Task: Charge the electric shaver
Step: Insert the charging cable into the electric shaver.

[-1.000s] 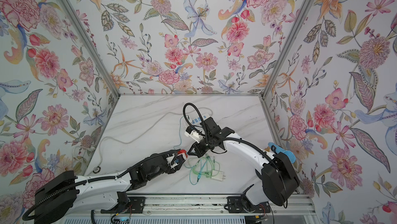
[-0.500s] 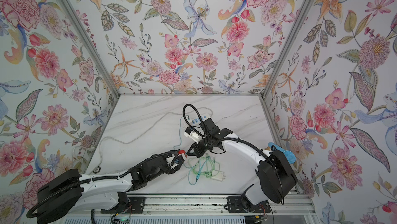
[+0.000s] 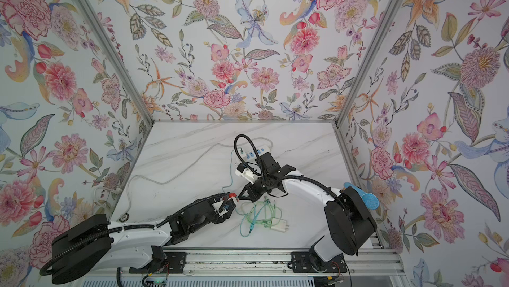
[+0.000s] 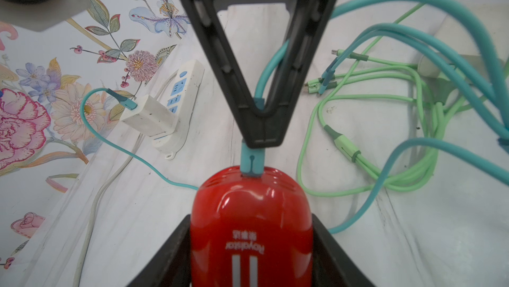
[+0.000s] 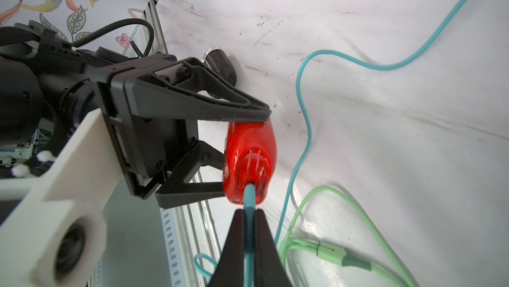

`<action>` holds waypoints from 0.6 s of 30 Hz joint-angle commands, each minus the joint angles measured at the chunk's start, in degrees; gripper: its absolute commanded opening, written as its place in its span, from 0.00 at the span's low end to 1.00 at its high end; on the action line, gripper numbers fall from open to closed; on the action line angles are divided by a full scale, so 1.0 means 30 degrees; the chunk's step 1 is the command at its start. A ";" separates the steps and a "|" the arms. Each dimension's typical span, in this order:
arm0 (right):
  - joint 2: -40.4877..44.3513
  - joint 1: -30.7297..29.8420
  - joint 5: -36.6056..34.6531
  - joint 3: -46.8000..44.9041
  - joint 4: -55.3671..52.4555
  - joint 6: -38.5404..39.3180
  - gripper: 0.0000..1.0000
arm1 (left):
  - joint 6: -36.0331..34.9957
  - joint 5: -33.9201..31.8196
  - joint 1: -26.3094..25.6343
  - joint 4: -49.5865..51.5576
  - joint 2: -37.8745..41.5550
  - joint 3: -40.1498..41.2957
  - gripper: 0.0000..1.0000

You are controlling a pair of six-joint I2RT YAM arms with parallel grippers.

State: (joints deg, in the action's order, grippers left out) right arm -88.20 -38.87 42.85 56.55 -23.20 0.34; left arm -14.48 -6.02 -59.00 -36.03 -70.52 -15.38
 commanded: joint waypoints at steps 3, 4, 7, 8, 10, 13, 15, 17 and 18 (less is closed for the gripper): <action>-0.0425 -0.0606 -0.0481 -0.0395 0.1062 -0.0199 0.00 | 0.0092 0.1947 -0.0263 -0.6141 0.0571 -0.1269 0.00; -0.0262 -0.0578 -0.0638 -0.0407 0.0986 -0.0244 0.00 | -0.0018 0.1787 -0.0229 -0.5985 0.0568 -0.1236 0.00; 0.0501 -0.0332 -0.1196 -0.0268 0.0329 -0.0234 0.08 | -0.0203 0.1223 -0.0066 -0.5430 0.0370 -0.0981 0.00; 0.0833 -0.0231 -0.1338 -0.0249 0.0194 -0.0258 0.11 | -0.0179 0.1081 -0.0036 -0.5393 0.0335 -0.0843 0.00; 0.1419 0.0063 -0.1580 -0.0255 -0.0163 -0.0230 0.19 | 0.0052 0.0873 -0.0033 -0.5441 0.0208 -0.0684 0.00; 0.2503 0.0741 -0.1425 -0.0357 -0.0714 -0.0296 0.33 | 0.0292 0.0376 -0.0024 -0.5460 -0.0116 -0.0367 0.00; 0.3572 0.1436 -0.1537 -0.0394 -0.1136 -0.0340 0.38 | 0.0344 -0.0149 -0.0009 -0.5360 -0.0359 -0.0099 0.00; 0.4593 0.1954 -0.1592 -0.0265 -0.1640 -0.0347 0.41 | 0.0249 -0.0487 0.0025 -0.5084 -0.0594 0.0027 0.00; 0.5159 0.2248 -0.1745 -0.0180 -0.1940 -0.0347 0.43 | 0.0296 -0.0701 0.0016 -0.4905 -0.0683 0.0055 0.00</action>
State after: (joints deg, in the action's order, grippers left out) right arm -76.99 -34.09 39.35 56.05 -25.78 -0.97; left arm -14.48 -6.46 -58.87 -47.62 -71.68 -15.49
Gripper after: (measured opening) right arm 0.421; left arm 0.600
